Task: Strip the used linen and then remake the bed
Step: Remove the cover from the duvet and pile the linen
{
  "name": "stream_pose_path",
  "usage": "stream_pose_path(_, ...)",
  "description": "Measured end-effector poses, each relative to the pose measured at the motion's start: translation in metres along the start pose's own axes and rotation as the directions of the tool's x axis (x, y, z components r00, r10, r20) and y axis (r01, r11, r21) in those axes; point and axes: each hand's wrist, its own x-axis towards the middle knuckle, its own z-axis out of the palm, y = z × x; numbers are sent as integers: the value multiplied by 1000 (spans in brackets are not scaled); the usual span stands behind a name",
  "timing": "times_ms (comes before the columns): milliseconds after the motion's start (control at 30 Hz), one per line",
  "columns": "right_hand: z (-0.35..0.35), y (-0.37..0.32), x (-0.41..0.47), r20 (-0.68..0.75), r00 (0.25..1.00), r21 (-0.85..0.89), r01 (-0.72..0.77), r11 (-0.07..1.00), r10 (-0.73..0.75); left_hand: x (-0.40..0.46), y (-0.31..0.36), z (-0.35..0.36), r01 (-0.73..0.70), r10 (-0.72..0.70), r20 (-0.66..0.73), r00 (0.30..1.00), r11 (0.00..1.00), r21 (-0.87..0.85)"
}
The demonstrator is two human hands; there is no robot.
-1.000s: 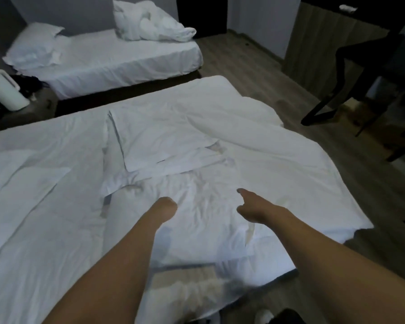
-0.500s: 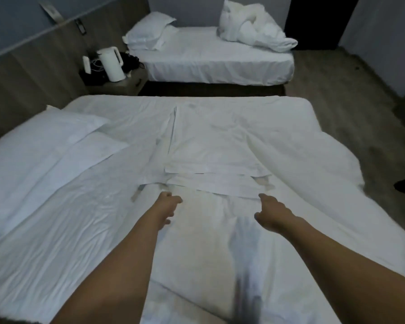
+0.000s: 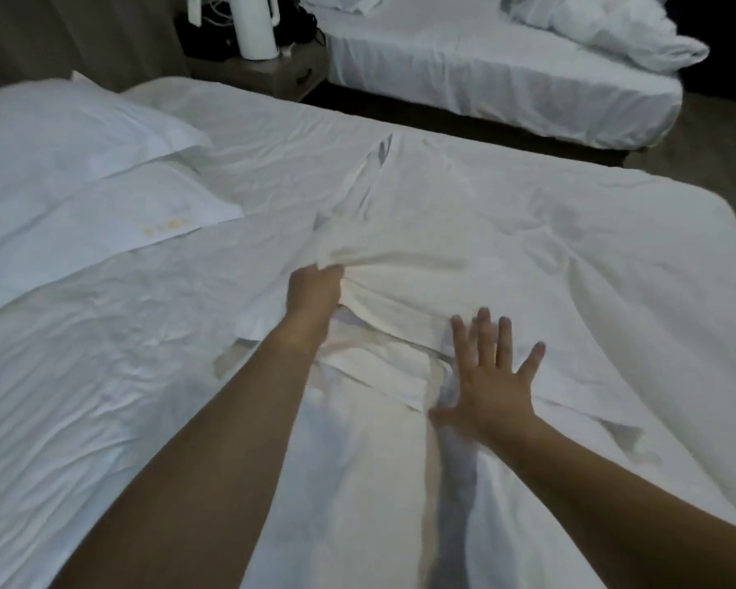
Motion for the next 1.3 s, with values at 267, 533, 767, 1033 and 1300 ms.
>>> stream_pose_path(267, 15, 5, 44, -31, 998, -91, 45, 995, -48, 27, -32, -50, 260, -275, -102, 956, 955, -141)
stream_pose_path(533, -83, 111, 47, -55, 998, 379, 21, 925, 0, -29, 73, 52, -41, -34, -356, 934, 979, -201)
stream_pose_path(767, -120, 330, -11, 291, 949, 844, -313, 434, 119, -172, 225, 343, -641, 585, 309, 750, 758, 121)
stream_pose_path(1033, 73, 491, -6, 177, 956, 481, -291, 827, 233, -221, -137, 463, -541, 179, 512, 840, 221, 811)
stream_pose_path(1300, 244, 484, 32, -271, 950, 220, -97, 971, 156, -219, -296, 497, -457, 505, 449, 737, -116, 882)
